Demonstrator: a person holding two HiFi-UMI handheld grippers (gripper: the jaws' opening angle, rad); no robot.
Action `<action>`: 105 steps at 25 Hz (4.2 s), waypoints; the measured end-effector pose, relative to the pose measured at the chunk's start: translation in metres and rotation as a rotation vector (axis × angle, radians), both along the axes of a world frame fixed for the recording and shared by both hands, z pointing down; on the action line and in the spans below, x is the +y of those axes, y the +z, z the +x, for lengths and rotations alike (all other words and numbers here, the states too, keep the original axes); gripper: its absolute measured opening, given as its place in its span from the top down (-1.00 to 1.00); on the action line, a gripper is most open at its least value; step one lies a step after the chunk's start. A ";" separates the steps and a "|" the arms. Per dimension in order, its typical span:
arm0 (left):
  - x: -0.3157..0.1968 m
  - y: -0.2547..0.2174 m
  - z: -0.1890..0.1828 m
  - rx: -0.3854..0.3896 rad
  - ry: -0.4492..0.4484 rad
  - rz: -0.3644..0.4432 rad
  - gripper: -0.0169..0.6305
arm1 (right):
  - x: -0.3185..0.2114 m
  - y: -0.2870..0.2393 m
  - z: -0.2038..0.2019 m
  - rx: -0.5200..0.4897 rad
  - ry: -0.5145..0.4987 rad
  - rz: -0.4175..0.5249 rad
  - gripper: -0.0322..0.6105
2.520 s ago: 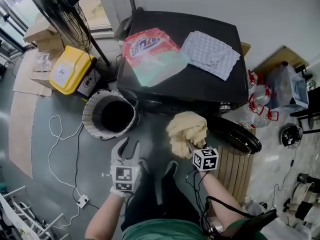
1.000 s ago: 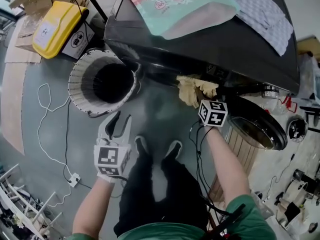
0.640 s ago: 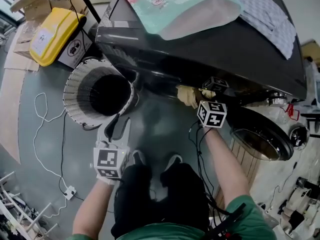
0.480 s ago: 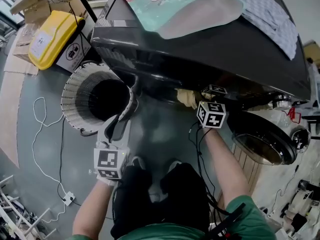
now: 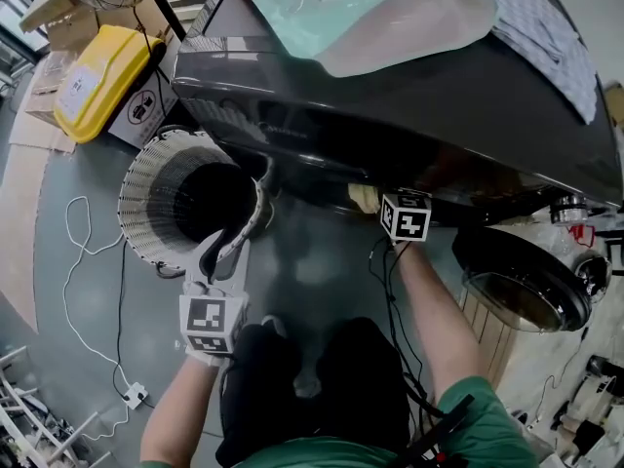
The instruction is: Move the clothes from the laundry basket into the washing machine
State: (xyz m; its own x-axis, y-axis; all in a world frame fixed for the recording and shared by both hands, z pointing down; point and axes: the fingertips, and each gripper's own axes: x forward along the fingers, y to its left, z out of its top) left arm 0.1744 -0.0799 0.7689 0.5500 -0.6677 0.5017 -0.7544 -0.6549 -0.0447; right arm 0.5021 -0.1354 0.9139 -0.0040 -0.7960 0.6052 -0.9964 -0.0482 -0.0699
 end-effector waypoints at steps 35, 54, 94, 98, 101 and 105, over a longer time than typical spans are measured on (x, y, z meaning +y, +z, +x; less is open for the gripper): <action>0.043 -0.157 0.019 -0.002 0.033 -0.077 0.51 | 0.119 -0.175 -0.074 -0.044 -0.171 -0.010 -0.01; 0.068 -0.351 0.028 0.067 0.019 0.024 0.58 | 0.175 -0.463 -0.127 -0.062 -0.307 0.218 0.68; 0.046 -0.611 0.051 0.296 0.135 0.386 0.71 | 0.178 -0.740 -0.100 -0.004 -0.138 0.607 0.79; 0.048 -0.609 0.048 0.294 0.136 0.379 0.72 | 0.181 -0.739 -0.102 -0.013 -0.134 0.607 0.79; 0.047 -0.608 0.049 0.293 0.139 0.374 0.72 | 0.181 -0.739 -0.103 -0.016 -0.136 0.606 0.79; 0.050 -0.607 0.050 0.290 0.144 0.370 0.72 | 0.184 -0.741 -0.106 -0.015 -0.144 0.608 0.80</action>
